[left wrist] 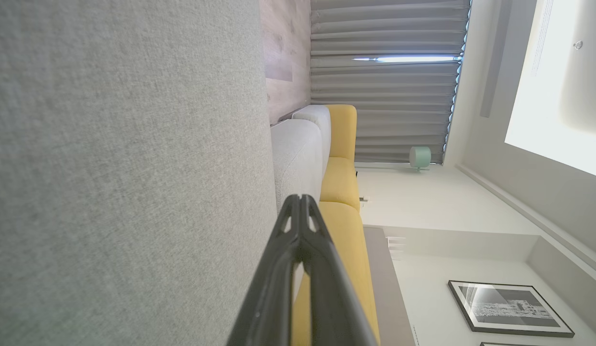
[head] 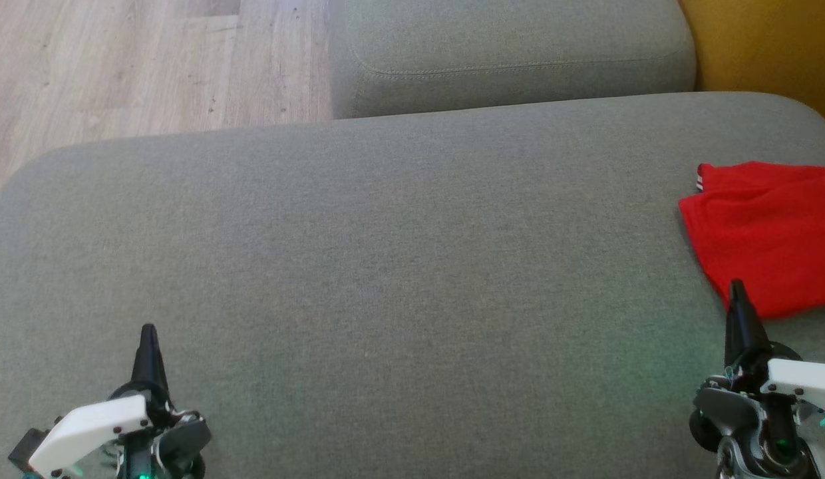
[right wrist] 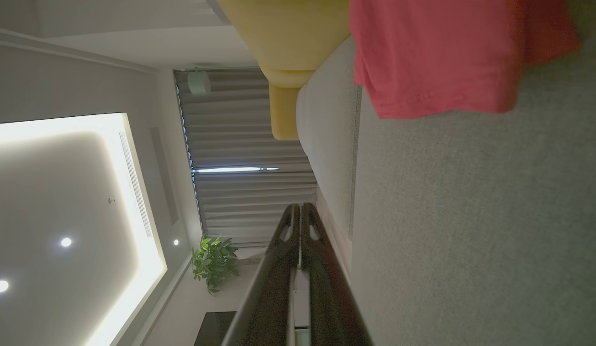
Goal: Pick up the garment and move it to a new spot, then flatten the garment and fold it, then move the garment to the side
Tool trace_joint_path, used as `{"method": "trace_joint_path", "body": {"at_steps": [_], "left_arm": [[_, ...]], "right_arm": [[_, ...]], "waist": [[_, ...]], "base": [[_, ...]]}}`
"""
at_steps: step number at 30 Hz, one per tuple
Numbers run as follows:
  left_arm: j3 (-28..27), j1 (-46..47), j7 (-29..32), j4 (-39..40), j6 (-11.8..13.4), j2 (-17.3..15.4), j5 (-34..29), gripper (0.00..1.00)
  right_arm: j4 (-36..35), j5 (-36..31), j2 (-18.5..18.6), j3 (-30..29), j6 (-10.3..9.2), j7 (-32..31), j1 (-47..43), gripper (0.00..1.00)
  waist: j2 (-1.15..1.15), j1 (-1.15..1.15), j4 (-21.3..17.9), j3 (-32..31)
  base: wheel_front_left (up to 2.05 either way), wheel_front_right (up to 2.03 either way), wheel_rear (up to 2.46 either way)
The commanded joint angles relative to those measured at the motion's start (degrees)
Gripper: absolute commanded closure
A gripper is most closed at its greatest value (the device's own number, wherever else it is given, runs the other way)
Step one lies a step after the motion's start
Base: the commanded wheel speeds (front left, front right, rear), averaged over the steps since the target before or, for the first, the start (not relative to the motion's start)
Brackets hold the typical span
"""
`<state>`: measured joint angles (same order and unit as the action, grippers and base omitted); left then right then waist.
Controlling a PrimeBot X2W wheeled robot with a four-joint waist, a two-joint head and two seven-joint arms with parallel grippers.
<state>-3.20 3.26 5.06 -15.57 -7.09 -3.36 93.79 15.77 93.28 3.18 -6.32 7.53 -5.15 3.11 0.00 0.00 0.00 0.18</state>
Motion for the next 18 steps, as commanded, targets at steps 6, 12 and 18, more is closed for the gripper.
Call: {"method": "trace_joint_path", "body": {"at_steps": [6,12,18], "left_arm": [[-2.07,2.82,0.43,1.58,-0.4,-0.43,-0.59,1.0],[-2.17,2.83,0.51,1.58,-0.4,-0.36,-0.67,1.0],[-2.26,2.83,0.58,1.57,-0.4,-0.3,-0.74,1.0]], "right_arm": [[-1.81,-0.24,0.47,0.85,-0.04,-0.49,2.98,1.0],[-1.8,-0.31,0.41,0.77,-0.04,-0.56,2.99,1.0],[-1.8,-0.38,0.35,0.69,-0.04,-0.63,2.99,1.0]], "waist": [[0.0,0.0,0.0,0.0],[0.0,0.0,0.0,0.0],[0.0,0.0,0.0,0.0]], "base": [[0.0,0.0,0.0],[0.0,0.0,0.0],[0.0,0.0,0.0]]}}
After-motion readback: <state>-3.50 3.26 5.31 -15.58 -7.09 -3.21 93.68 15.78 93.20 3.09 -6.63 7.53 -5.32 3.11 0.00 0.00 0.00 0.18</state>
